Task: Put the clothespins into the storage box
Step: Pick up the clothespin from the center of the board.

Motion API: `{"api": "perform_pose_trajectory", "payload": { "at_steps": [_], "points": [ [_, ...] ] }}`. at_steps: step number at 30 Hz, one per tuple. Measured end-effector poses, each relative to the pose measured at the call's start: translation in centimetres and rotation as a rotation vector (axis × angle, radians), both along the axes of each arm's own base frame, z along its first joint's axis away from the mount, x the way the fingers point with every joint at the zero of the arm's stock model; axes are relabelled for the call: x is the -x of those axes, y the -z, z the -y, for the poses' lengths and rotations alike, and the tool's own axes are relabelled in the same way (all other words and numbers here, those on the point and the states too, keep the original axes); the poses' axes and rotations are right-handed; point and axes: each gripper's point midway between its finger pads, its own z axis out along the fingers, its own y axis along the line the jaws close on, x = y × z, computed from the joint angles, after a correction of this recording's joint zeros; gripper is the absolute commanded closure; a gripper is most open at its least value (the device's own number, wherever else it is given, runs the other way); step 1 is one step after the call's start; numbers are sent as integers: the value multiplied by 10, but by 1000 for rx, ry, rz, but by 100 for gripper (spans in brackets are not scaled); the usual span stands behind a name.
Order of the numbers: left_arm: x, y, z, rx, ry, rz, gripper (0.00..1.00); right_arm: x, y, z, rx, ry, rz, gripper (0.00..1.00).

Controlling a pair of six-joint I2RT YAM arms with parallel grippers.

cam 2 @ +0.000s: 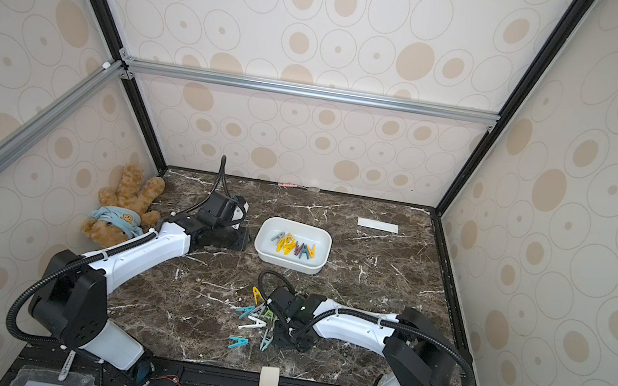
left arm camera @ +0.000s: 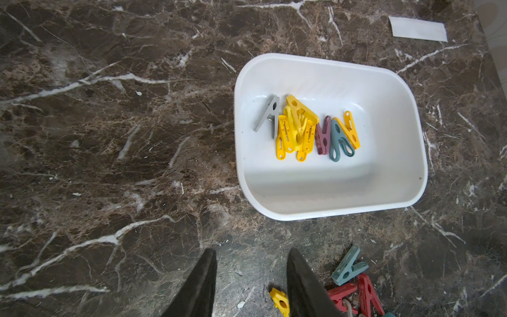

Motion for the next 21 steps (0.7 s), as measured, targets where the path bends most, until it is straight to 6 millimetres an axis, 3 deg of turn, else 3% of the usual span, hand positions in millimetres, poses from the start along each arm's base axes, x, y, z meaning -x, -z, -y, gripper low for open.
{"api": "perform_pose_trajectory", "payload": {
  "at_steps": [8,21],
  "points": [
    [1,2,-5,7,-7,-9,57,-4,6,2,46,1,2,77],
    [1,-8,-10,18,-18,13,58,-2,4,19,115,-32,14,98]
  ]
}}
